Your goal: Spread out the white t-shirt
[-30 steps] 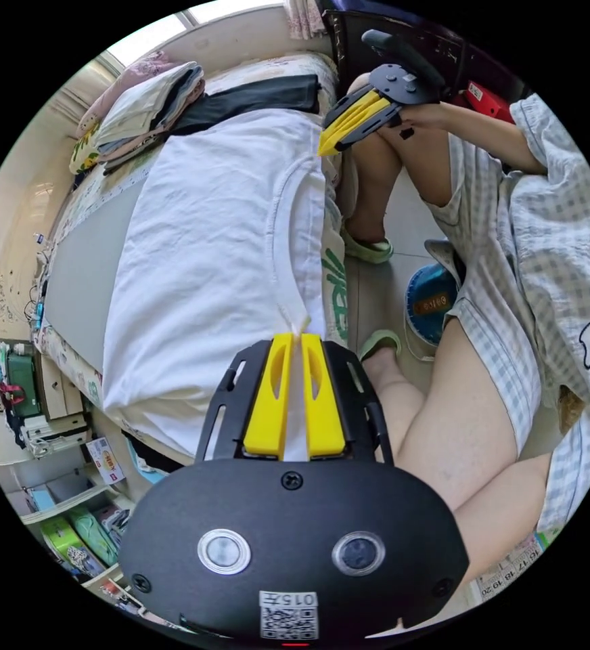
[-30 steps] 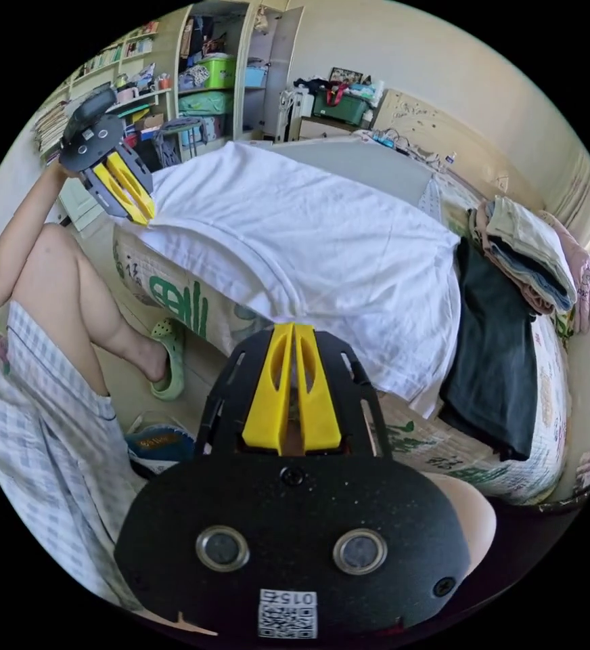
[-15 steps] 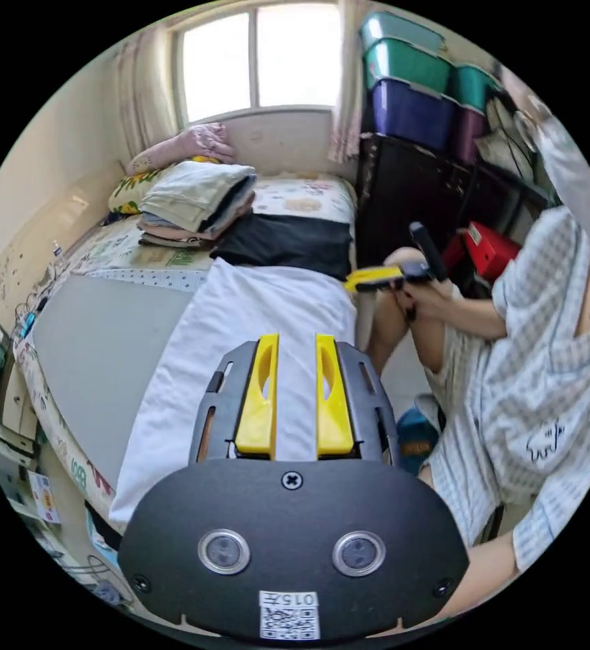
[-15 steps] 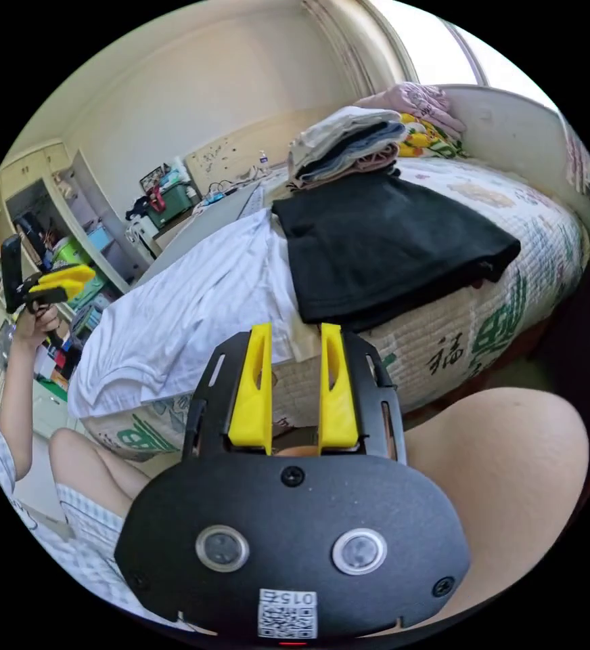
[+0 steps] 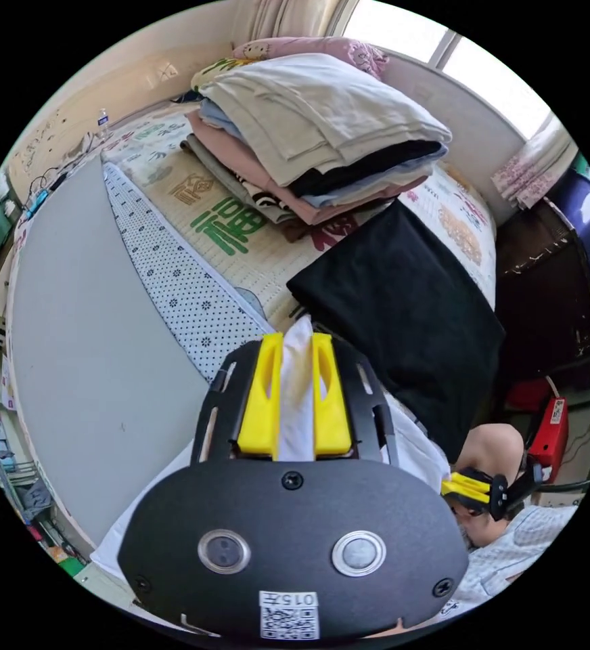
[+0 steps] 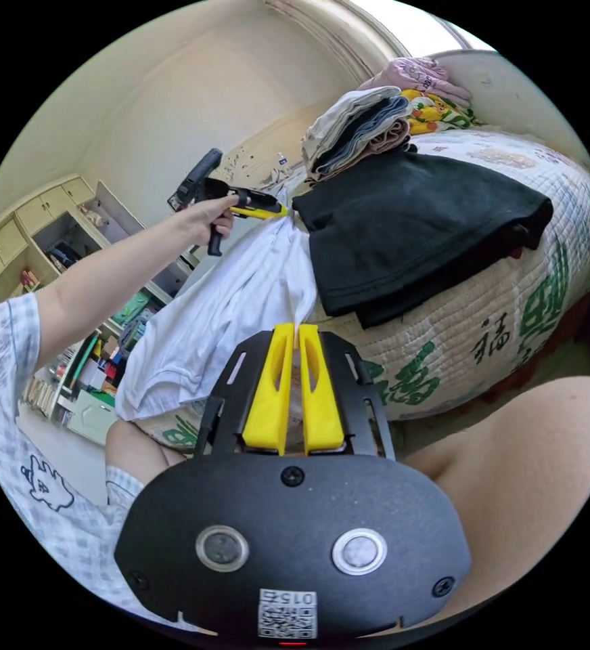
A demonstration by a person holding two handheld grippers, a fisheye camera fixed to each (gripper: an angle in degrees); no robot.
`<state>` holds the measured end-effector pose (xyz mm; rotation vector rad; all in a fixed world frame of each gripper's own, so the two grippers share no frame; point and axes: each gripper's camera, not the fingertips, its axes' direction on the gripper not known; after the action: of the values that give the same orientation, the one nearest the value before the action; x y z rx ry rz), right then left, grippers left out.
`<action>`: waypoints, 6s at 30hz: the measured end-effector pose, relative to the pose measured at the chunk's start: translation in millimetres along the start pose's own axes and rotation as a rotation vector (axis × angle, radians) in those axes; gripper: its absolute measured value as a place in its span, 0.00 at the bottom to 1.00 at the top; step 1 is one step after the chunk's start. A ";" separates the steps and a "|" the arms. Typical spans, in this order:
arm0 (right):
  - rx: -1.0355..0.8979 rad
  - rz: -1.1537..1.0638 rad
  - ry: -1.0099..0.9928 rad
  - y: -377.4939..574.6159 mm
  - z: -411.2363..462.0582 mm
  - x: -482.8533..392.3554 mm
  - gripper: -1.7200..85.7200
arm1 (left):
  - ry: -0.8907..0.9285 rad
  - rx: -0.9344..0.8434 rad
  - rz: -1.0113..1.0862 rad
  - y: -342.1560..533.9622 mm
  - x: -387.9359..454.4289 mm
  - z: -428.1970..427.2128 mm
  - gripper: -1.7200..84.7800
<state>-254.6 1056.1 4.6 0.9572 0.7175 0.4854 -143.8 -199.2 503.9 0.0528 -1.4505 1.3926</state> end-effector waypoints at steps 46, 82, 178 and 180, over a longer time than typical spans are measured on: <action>-0.442 -0.748 -0.362 -410.3 288.9 -629.9 0.02 | 0.314 0.486 -0.540 349.8 -335.8 -220.8 0.12; -0.173 -0.689 -0.272 -552.2 268.9 -600.6 0.10 | 0.266 0.555 -0.599 437.6 -332.3 -275.3 0.09; -0.112 -0.221 0.483 -181.7 635.0 208.2 0.06 | 0.165 0.242 0.063 -60.7 -7.5 -26.3 0.09; -0.027 -0.276 0.503 -195.3 603.0 187.1 0.07 | 0.091 0.310 0.088 -69.5 -11.3 -45.7 0.09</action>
<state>327.6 743.4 1.9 0.6970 1.2745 0.4941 -64.9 -194.2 532.4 0.1228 -1.1651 1.6613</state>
